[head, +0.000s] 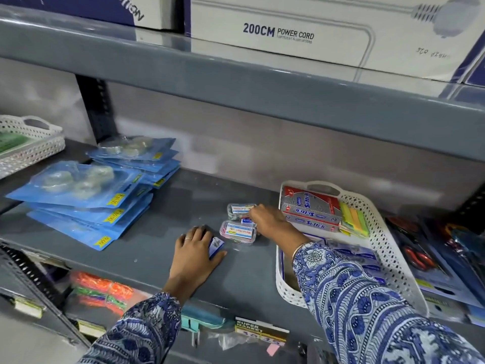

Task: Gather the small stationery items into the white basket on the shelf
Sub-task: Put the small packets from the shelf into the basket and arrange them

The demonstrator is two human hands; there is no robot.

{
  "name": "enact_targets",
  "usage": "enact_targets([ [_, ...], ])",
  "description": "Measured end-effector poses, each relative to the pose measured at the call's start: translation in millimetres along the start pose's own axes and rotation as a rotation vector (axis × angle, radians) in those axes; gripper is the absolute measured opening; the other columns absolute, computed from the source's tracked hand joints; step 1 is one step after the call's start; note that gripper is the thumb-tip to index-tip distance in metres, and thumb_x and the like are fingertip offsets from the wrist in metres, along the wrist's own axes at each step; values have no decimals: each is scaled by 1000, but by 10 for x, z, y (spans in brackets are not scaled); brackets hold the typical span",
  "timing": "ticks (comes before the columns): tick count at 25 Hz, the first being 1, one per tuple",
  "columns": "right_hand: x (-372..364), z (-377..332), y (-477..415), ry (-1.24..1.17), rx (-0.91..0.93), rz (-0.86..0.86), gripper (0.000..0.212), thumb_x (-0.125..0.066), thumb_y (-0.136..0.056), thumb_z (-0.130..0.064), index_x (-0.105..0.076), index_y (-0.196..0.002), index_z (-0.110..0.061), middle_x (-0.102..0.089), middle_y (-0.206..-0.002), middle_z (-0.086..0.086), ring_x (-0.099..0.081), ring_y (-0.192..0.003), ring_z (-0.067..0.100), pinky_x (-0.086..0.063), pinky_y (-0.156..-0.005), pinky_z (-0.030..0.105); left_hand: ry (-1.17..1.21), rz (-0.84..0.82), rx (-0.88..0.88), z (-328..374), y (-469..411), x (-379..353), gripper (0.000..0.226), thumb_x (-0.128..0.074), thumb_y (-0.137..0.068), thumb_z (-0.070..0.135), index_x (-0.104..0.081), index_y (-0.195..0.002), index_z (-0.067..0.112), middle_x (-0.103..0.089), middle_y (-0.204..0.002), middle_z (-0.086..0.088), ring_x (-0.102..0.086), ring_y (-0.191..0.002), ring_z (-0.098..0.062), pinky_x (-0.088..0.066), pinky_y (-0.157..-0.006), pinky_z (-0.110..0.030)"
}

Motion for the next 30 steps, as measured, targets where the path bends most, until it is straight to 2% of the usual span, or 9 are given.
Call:
enact_targets([
  [4, 55, 28, 27, 2, -18, 1, 29, -54, -90, -8, -57, -118, 1, -61, -122, 22, -61, -110, 38, -49, -89, 42, -2, 12, -3, 5, -5, 7, 70, -25, -73, 68, -56, -115, 21, -57, -129, -1, -49, -124, -24, -38, -101, -42],
  [8, 265, 138, 101, 7, -64, 76, 29, -55, -86, 3, -58, -115, 1, -60, -123, 21, -60, -111, 38, -49, -87, 40, -10, 3, -3, -5, 1, -5, 69, -27, -75, 68, -55, -117, 21, -56, -131, -1, -48, -125, -24, -37, -103, -42],
  [11, 500, 345, 226, -94, -100, 174, 26, -57, -83, 4, -63, -108, 0, -63, -117, 19, -62, -105, 37, -49, -78, 35, -5, -5, -4, -22, -4, -13, 63, -34, -79, 65, -55, -118, 21, -55, -131, -3, -48, -124, -24, -36, -103, -43],
  [14, 664, 744, 561, -253, -156, 221, 29, -62, -78, -4, -69, -106, -6, -69, -110, 18, -65, -100, 32, -49, -80, 29, 12, 7, -8, -18, -4, 7, 67, -30, -74, 65, -58, -113, 18, -60, -125, -5, -53, -118, -28, -40, -99, -45],
  [17, 591, 1231, 1163, -341, -245, 172, 30, -67, -75, -5, -69, -105, -8, -71, -105, 14, -65, -98, 27, -41, -73, 22, 25, 11, -7, -8, -8, 1, 49, -53, -81, 54, -59, -110, 16, -59, -125, -8, -53, -117, -30, -40, -97, -47],
  [19, 372, 1478, 1570, -309, -273, 87, 30, -68, -75, -4, -69, -104, -8, -70, -107, 13, -64, -101, 26, -44, -76, 23, 39, 19, -3, 8, -4, -4, 41, -61, -81, 46, -59, -109, 16, -59, -125, -8, -54, -116, -31, -40, -95, -48],
  [22, -51, 1668, 1998, -280, -314, -68, 32, -66, -76, -3, -68, -108, -7, -68, -115, 11, -62, -105, 24, -47, -85, 24, 40, 19, -4, 29, 9, -7, 37, -63, -81, 44, -59, -107, 17, -59, -124, -8, -54, -115, -32, -40, -95, -49],
  [24, -237, 1692, 2105, -294, -329, -136, 30, -66, -76, -2, -68, -106, -3, -68, -115, 14, -63, -105, 26, -50, -88, 29, 48, 20, 4, 19, 7, 5, 36, -63, -81, 42, -59, -107, 17, -59, -123, -9, -53, -115, -32, -39, -95, -49],
  [30, -441, 1552, 2064, -324, -292, -191, 27, -64, -78, 4, -67, -104, 0, -68, -112, 16, -63, -98, 27, -47, -80, 28, 54, 17, 8, 36, 22, 36, 36, -62, -82, 41, -58, -108, 17, -59, -124, -9, -53, -116, -32, -39, -95, -49],
])
Point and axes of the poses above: each hand's wrist, its own y-axis away from the middle knuckle, its own x-axis out of the back of the hand, z = x × y, the point moved 8 cm from there along -y, towards the middle knuckle
